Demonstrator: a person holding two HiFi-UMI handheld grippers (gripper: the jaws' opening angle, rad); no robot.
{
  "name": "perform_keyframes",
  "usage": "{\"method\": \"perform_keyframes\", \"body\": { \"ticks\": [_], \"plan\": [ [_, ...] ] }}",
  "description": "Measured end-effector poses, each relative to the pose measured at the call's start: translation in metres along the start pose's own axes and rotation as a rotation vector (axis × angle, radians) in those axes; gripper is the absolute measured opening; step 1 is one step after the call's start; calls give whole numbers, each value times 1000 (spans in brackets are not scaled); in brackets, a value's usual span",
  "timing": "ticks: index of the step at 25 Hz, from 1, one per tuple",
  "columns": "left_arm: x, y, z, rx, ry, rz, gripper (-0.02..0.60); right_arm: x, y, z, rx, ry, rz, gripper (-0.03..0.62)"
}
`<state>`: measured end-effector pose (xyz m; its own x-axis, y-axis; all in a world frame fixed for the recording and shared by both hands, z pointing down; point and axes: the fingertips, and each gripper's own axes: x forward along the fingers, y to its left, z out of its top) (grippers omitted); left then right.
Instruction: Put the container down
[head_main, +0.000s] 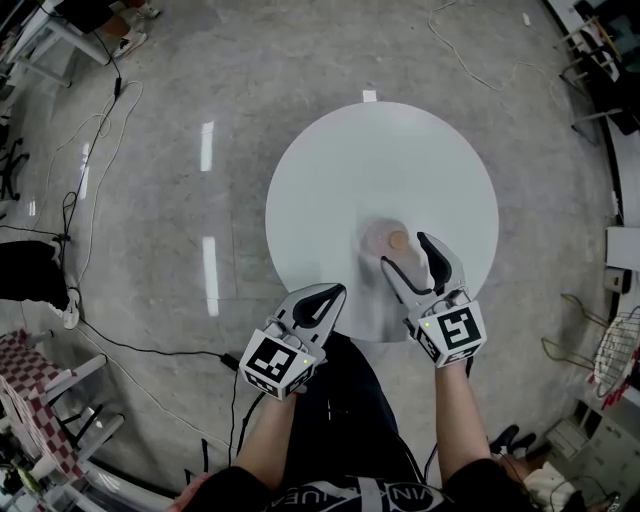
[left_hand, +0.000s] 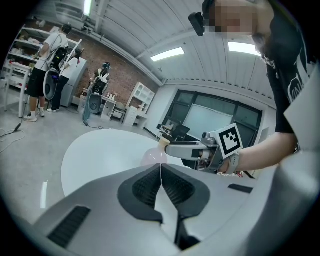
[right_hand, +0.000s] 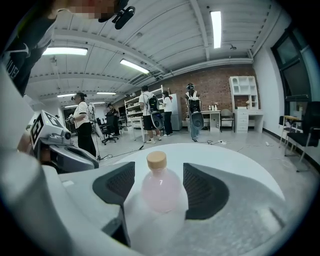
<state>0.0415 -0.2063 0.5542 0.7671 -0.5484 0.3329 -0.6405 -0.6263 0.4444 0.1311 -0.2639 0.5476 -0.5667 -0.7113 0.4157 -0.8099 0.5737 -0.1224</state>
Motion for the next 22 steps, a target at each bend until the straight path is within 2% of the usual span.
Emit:
{"method": "perform_keyframes", "body": {
  "ticks": [7, 10, 14, 22],
  "plan": [
    [0, -5, 9, 12, -10, -1, 14, -18, 5, 3, -2, -8, -5, 282],
    [0, -7, 17, 24, -18, -2, 14, -25, 9, 10, -5, -15, 5, 238],
    [-1, -7, 29, 40, -28, 3, 14, -30, 16, 19, -15, -18, 16, 143],
    [-4, -8, 55, 72, -62, 14, 14, -39, 31, 41, -28, -41, 52, 51]
  ]
}}
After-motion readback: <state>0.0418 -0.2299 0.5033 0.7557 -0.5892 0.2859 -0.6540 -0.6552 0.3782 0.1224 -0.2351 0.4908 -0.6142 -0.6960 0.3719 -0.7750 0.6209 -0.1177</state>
